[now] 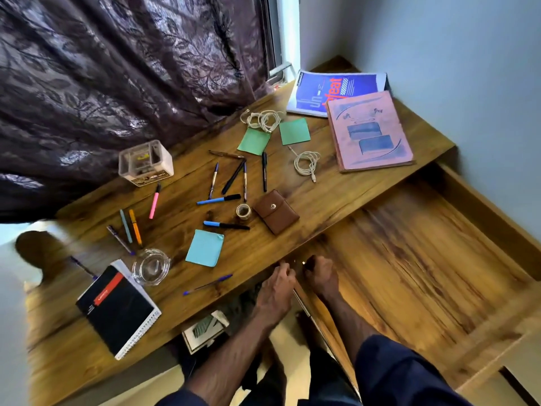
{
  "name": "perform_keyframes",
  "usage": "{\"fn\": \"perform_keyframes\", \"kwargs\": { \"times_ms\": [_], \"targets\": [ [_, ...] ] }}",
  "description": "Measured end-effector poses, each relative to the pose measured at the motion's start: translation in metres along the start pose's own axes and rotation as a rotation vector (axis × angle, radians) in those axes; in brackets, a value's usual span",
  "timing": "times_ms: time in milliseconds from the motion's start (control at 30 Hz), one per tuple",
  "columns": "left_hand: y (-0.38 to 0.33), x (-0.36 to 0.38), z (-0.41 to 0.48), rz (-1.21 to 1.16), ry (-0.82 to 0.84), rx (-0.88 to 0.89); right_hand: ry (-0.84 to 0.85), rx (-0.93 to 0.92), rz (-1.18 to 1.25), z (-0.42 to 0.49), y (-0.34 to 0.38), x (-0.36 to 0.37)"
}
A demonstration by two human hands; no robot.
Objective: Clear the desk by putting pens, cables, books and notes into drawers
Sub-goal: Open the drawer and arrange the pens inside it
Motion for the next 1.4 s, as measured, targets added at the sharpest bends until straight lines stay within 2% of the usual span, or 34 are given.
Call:
{"fn": "perform_keyframes", "kwargs": {
  "times_ms": [433, 833, 1100, 1233, 1400],
  "targets": [
    [0.007, 0.003, -0.004, -0.041, -0.015, 0.02, -0.044, -0.013, -0.092, -0.013, 0.003, 0.017],
    [0.007, 0.003, -0.008, -0.018, 0.011, 0.03, -0.016, -0.014, -0.02, -0.019, 0.0, 0.011],
    [0.005, -0.013, -0.008, -0.05, 0.012, 0.048, -0.197, -0.106, 0.1, -0.044, 0.008, -0.021],
    [0.01, -0.028, -0.013, -0.131, -0.06, 0.065, -0.296, -0.217, 0.183, -0.059, 0.035, -0.037],
    [0.029, -0.053, -0.022, -0.194, -0.179, 0.015, -0.338, -0.34, 0.251, -0.076, 0.073, -0.041]
  ]
}}
Point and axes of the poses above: each hand's wrist, its own z-axis towards the middle knuckle, its own x-axis out of the palm, y = z × x, the point moved 3 cm from there along z, towards the middle knuckle, and after that the axes turned 14 degrees about -y, right-handed, at the moved point
